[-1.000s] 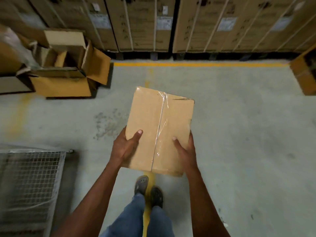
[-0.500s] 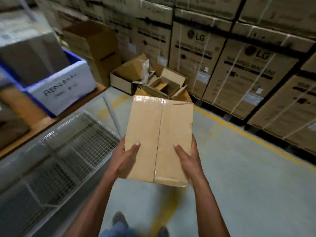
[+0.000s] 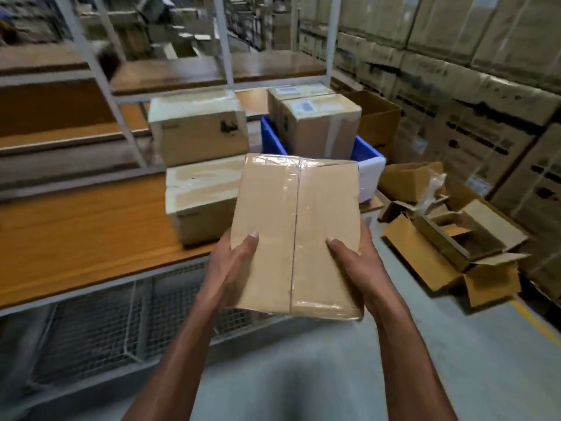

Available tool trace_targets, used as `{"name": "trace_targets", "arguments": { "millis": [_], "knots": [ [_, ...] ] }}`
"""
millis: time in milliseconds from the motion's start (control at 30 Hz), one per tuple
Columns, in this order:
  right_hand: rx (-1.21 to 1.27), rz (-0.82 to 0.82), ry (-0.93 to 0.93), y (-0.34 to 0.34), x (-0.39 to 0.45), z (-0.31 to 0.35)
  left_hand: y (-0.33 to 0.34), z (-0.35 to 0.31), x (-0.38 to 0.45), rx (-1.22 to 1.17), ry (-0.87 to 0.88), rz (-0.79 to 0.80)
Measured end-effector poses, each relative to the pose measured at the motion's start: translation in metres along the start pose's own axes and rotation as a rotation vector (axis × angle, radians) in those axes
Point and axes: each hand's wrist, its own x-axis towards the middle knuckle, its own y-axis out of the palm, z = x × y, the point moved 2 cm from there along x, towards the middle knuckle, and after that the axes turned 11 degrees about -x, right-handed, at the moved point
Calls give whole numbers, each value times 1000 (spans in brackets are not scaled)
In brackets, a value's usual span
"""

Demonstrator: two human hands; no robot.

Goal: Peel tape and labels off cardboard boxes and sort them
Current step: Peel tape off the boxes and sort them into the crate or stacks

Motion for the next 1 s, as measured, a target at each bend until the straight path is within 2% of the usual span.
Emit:
{"name": "trace_targets", "arguments": {
  "millis": [200,267,367,500,600,733,1000],
  "knots": [
    [146,73,20,84,55,56,-80,-44,65,26,-45,-27],
    [222,94,59,103,74,68,-94,-57,91,21,-69,-60],
    [296,123,84,123,103,84,-103,-76,123,-8,-110,-18],
    [414,130,101,143,138,101,-112,-97,168,118,-42,19],
    [500,158,137,157,163,112,-120,-106,201,253,34,-31],
    [482,248,227,164,183,125,-128,-112,247,533,116,-80],
    [424,389,207,183,178,132,-140,-120,320,660,106,3]
  ]
}}
